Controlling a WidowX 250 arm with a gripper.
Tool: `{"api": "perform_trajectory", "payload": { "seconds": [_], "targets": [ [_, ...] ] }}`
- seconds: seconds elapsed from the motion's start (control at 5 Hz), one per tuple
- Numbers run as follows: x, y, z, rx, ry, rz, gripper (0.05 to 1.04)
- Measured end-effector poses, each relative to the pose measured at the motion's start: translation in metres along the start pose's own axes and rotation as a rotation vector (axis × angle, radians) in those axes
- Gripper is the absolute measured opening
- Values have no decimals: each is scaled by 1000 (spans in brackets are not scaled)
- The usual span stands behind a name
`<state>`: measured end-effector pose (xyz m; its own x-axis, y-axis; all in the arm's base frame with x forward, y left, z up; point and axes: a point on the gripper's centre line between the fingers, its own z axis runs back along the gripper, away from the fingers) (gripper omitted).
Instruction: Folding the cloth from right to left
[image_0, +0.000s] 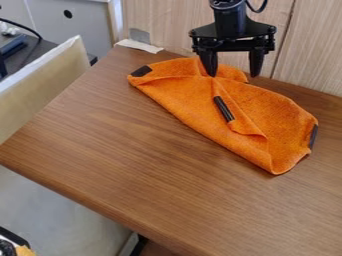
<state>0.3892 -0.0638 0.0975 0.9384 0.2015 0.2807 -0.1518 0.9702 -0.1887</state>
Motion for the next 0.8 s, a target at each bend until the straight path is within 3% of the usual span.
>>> {"api": "perform_trajectory", "payload": {
  "seconds": [0.2,0.4,0.6,0.8],
  "targets": [
    [-5,3,-12,12,38,3,999],
    [-2,-17,-24,13,73,-58,999],
    [-1,-47,-35,28,121,-157,999],
    [-8,-79,-41,38,136,-233,999]
  ]
}}
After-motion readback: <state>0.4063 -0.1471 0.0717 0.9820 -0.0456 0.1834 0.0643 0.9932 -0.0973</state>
